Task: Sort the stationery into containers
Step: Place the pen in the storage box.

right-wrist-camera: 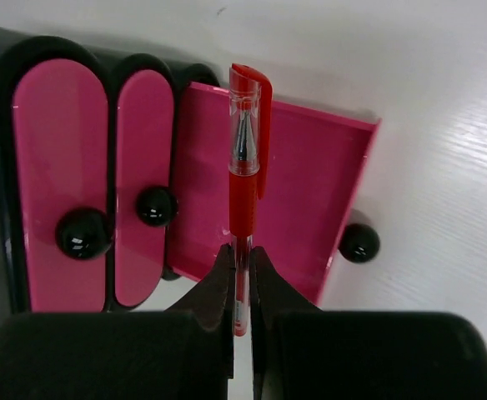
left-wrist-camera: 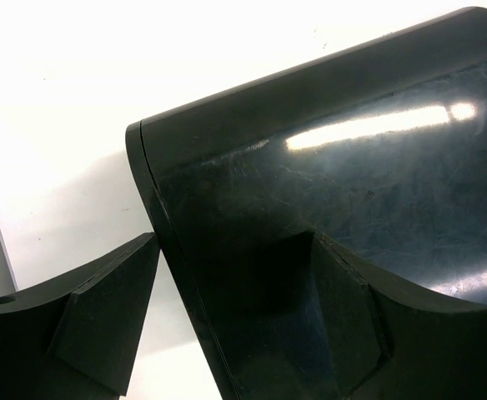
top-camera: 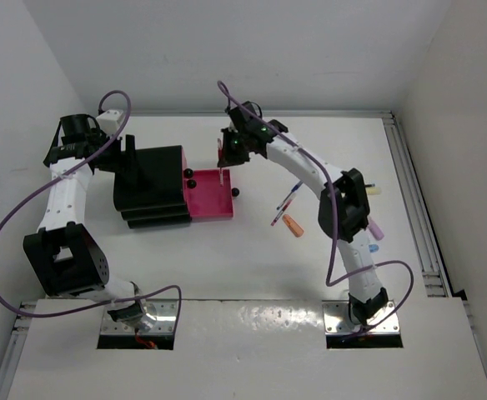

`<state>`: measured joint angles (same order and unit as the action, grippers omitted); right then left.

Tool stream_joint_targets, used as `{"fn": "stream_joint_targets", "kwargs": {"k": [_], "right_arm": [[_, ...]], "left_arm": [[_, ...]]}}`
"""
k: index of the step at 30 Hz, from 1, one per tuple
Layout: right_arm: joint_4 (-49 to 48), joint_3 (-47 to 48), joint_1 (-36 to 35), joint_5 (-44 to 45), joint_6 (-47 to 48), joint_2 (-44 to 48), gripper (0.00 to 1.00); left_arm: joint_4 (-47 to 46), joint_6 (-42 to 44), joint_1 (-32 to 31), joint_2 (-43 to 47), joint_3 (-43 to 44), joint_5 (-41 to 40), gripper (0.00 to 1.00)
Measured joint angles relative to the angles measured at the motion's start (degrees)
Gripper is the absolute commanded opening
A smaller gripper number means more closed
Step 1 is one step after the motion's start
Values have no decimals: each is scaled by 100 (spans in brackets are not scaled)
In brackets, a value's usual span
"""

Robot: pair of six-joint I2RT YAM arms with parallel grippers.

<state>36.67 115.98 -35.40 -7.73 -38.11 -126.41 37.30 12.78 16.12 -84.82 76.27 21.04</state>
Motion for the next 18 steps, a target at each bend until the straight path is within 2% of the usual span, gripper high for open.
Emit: {"fn": "stream_joint_targets", "kwargs": {"k": [8,13,14,15,16,17,18], "right_arm": [[-11,61,-291,-87,-295,-850,0],[70,61,-422,-39,-417,-962,0],[61,61,-446,-39,-442,-962,9],[81,61,-463,-44,-474,-964,25],[94,61,-472,-44,-511,-964,25],[111,61,-472,-55,-544,-964,37],[114,61,-474,-66,-590,-964,41]], "left_arm": [[-11,-2,-2,0,-2,2,79],[-13,-7,-2,0,-2,2,79],[-13,-9,-2,0,-2,2,79],[-17,-15,-2,-4,-2,2,79],[-22,-20,-2,-7,-2,4,79],[-31,-22,-2,-11,-2,9,79],[-37,-22,-2,-15,-2,9,79]]}}
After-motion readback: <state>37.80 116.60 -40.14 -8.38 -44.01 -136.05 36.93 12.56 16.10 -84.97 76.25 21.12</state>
